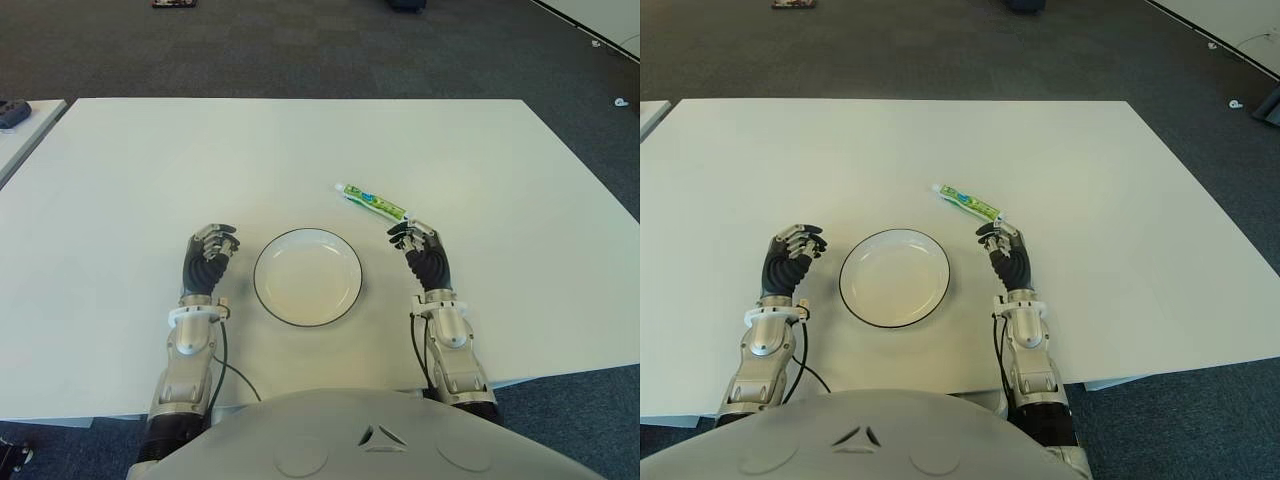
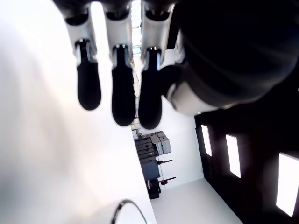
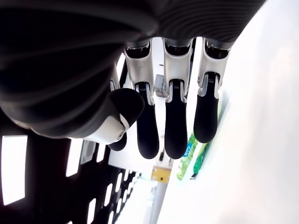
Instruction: Put the toothpaste on the table into the plate.
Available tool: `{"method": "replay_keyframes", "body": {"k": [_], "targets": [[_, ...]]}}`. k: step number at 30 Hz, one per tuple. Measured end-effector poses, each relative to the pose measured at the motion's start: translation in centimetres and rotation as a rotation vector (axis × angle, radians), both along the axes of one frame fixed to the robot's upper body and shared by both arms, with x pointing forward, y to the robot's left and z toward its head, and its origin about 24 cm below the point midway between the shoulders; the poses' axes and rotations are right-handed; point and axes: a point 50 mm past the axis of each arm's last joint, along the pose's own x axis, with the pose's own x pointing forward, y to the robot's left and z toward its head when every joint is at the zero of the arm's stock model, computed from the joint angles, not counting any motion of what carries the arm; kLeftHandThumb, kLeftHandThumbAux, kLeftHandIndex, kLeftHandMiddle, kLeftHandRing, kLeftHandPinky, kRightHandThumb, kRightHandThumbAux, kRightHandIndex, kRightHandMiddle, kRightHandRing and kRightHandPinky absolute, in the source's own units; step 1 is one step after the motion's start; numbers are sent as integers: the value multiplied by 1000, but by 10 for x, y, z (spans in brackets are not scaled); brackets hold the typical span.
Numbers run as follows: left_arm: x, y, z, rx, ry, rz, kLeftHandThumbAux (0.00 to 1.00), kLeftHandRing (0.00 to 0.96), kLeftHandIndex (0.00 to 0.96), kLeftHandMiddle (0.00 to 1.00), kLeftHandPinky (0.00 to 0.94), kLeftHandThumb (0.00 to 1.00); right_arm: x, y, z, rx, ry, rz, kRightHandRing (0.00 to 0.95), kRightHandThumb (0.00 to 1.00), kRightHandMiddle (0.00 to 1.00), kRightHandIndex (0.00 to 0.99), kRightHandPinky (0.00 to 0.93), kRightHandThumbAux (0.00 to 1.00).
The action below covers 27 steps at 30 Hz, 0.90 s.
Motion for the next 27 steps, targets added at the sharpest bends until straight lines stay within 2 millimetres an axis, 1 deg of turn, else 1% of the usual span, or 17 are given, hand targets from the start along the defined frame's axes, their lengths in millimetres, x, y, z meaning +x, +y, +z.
{"method": "replay_keyframes", "body": {"k": [1,2,3,5,6,8,9,10,11,13,16,19,23,27], "targets": [[0,0,0,0,-1,0,718,546,429,549,500,699,2,-2,3,-11,-7,9,453,839,468,416,418,683],[1,0,0,0,-1,-1,718,548,430,551,504,700,7,-7,10,-33,-20,32,415,833,470,400,376,686],[1,0,0,0,-2,-2,718,548,430,552,505,700,9,-9,13,-45,-24,44,406,832,471,396,367,687],[2,-1,0,-1,-3,-3,718,550,430,552,509,700,14,-16,21,-74,-30,69,355,754,395,403,319,704],[2,-1,0,-1,-4,-5,718,550,430,552,509,700,17,-18,25,-88,-31,82,327,717,364,360,294,677],[2,-2,0,0,-3,-7,718,551,430,552,508,700,22,-23,32,-122,-30,107,237,617,264,235,210,599],[2,-2,0,1,-2,-8,718,551,430,552,507,700,25,-24,36,-137,-31,118,219,601,244,213,193,586],[2,-2,-1,3,1,-9,718,551,430,552,507,700,28,-25,41,-155,-34,132,184,575,202,162,155,555],[2,-2,-2,4,4,-10,718,552,429,552,506,700,31,-25,45,-170,-41,143,157,572,175,137,127,531],[2,-2,-2,3,8,-12,718,552,429,552,505,700,38,-25,56,-204,-63,163,100,536,110,69,79,494],[2,-4,-3,2,8,-15,718,550,429,551,499,700,50,-23,72,-276,-114,178,53,527,62,23,38,461],[2,-4,-3,-2,7,-11,718,547,429,549,498,700,61,-22,82,-334,-161,172,17,538,22,7,12,428],[2,-5,-3,-7,8,-8,718,546,429,547,499,699,72,-23,84,-377,-178,164,4,559,5,1,3,389],[2,-5,-3,-9,9,-3,718,545,429,546,500,699,81,-24,82,-419,-161,168,0,589,1,0,0,313]]}}
